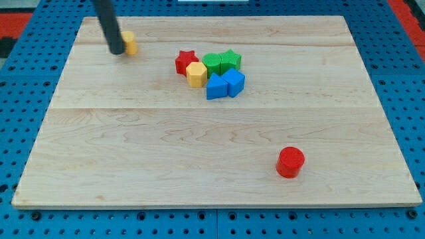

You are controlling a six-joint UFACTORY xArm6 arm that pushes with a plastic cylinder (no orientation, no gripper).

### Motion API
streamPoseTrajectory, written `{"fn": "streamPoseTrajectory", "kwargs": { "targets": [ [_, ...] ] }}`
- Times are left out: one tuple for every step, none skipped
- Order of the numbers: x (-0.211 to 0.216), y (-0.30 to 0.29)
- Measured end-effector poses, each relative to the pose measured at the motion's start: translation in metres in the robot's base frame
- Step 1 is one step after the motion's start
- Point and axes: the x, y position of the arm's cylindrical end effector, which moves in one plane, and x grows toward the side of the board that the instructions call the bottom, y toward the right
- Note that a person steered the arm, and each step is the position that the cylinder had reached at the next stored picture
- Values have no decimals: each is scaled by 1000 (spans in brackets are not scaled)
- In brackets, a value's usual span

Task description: Push the yellow heart towards the top left corner of the board

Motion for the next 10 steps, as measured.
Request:
{"fn": "streamPoseTrajectory", "kwargs": {
  "targets": [
    [0,60],
    [-48,40],
    [-45,18],
    [-17,91],
    [4,50],
    [-16,-26],
    [-24,-53],
    [-15,-39],
    [0,-35],
    [4,-35]
  ]
}}
